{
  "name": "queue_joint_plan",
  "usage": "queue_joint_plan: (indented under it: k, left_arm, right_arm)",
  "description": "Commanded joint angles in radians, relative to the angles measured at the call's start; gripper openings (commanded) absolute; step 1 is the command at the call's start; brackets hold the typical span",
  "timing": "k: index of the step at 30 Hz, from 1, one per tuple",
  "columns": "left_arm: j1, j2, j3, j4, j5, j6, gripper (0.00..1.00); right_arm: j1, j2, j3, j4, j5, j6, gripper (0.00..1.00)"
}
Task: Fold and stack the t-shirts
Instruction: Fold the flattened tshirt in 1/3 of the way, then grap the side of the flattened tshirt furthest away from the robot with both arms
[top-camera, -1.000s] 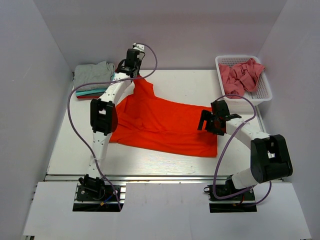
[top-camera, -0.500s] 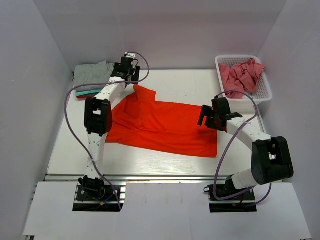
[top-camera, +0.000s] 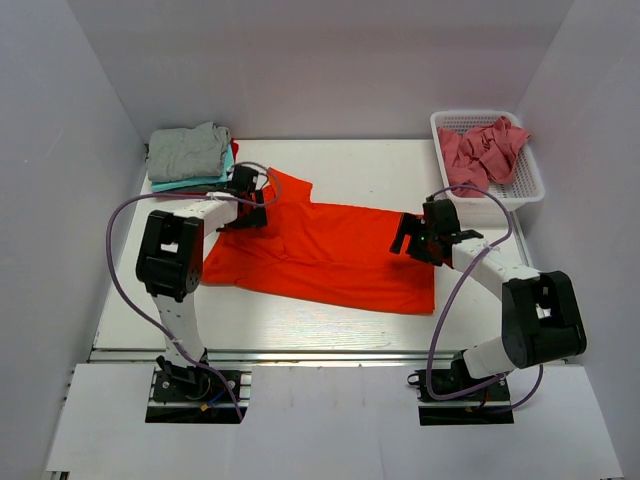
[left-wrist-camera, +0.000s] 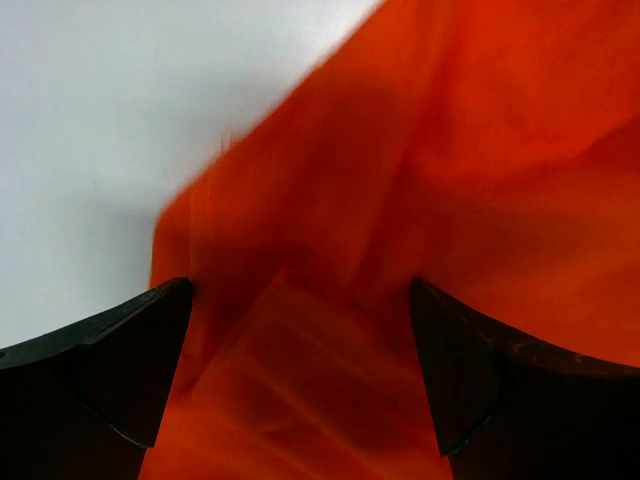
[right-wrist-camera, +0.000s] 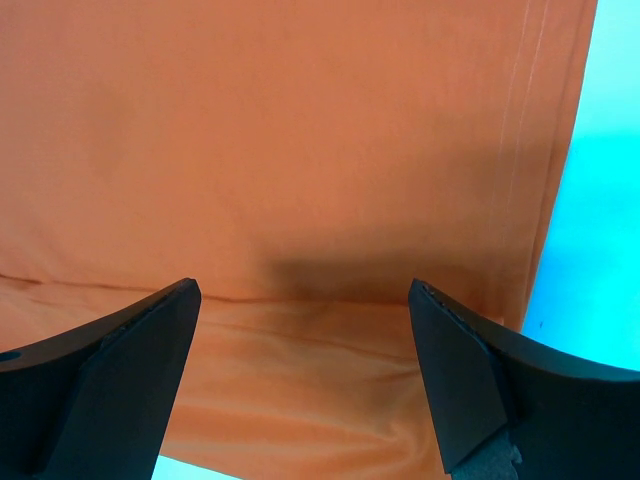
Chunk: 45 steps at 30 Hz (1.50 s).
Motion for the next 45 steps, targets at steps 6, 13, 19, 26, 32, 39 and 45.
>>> queue_joint_plan:
  k: [6,13,19,26,32,39,45]
  left_arm:
    - [0.01,-0.132,-0.322,-0.13,-0.008,-0.272,1.0]
    - [0.01,-0.316,-0.449,-0.269,-0.048,-0.338,1.0]
    - [0.01,-0.381,-0.332,-0.223,-0.061,-0.302,1.0]
    - [0.01,-0.223,-0.06,-0.123,-0.023,-0.139,1.0]
    - [-0.019,0.012,0.242,-0.1,0.225,0.062,1.0]
    - [-0.019,0.216,0.367,-0.082,0.354,0.125,1.0]
    - [-0.038,0.368,0.437,-0.017,0.42,0.152,1.0]
  right_arm:
    - [-0.001,-0.023,-0.145,-0.011,-0.02,0.075,0.9]
    - [-0.005,-0.039,-0.165,-0.054,0.012,0.067,0.9]
    - [0.005,-0.032,-0.069,-0.023,0.006,0.0,0.9]
    - [0.003,0.003,0.054,-0.017,0.048,-0.061,0.9]
    - [-0.004,0.064,0.105,-0.028,0.044,-0.058,0.9]
    - [-0.005,0.089,0.117,-0.02,0.035,-0.061,0.9]
    - [-0.006,0.087,0.098,-0.008,0.018,-0.061,0.9]
